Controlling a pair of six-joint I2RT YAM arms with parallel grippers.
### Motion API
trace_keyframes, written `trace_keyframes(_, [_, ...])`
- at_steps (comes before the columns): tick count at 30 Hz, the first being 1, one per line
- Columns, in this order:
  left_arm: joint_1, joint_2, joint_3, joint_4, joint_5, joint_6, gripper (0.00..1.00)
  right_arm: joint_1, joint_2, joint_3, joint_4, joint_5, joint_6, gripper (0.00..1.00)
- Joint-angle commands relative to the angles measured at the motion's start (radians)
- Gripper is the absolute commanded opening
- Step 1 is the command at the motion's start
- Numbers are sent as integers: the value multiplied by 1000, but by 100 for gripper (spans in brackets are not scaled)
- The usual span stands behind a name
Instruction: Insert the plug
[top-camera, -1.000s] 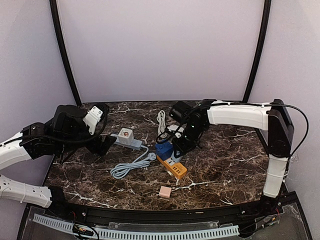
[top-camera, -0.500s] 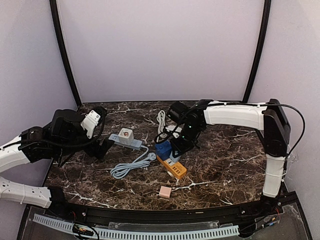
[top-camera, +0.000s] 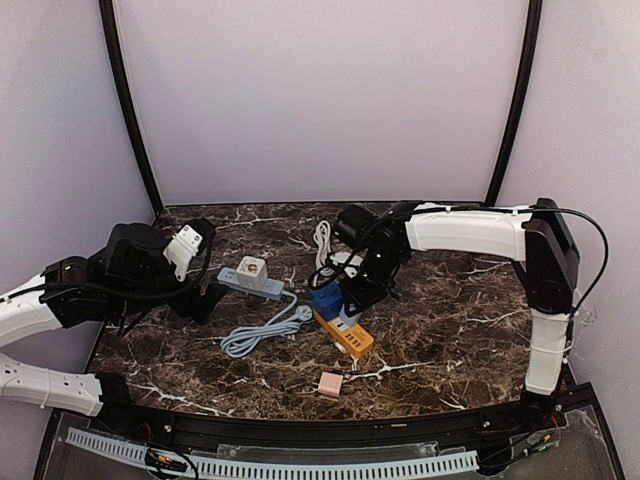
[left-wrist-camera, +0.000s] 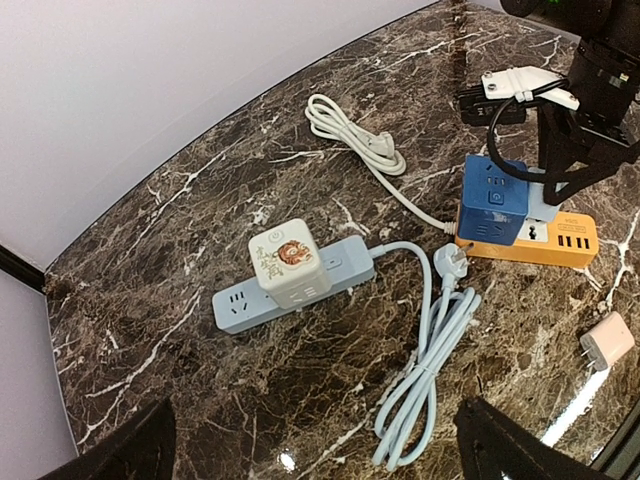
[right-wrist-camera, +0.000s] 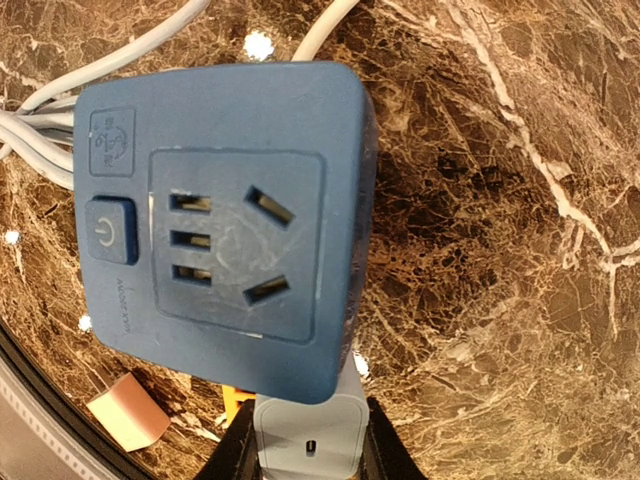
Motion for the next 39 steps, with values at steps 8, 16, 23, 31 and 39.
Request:
trace_keyframes(8, [5, -7, -16, 14, 10, -15, 99, 32, 59, 58, -64, 94, 16, 0])
trace_keyframes(16, [4, -5, -13, 13, 14, -22, 99, 52, 87, 84, -90, 137, 24, 0])
trace_keyframes(23, [5, -1, -9, 12, 14, -21, 99, 66, 104, 88, -102, 145, 32, 0])
trace_keyframes(31, [5, 10, -5, 13, 24, -19, 99, 83, 151, 114, -142, 177, 42, 0])
trace_keyframes(39, [4, 34, 8, 18, 29, 8, 99, 104, 206, 156, -178, 194, 55, 0])
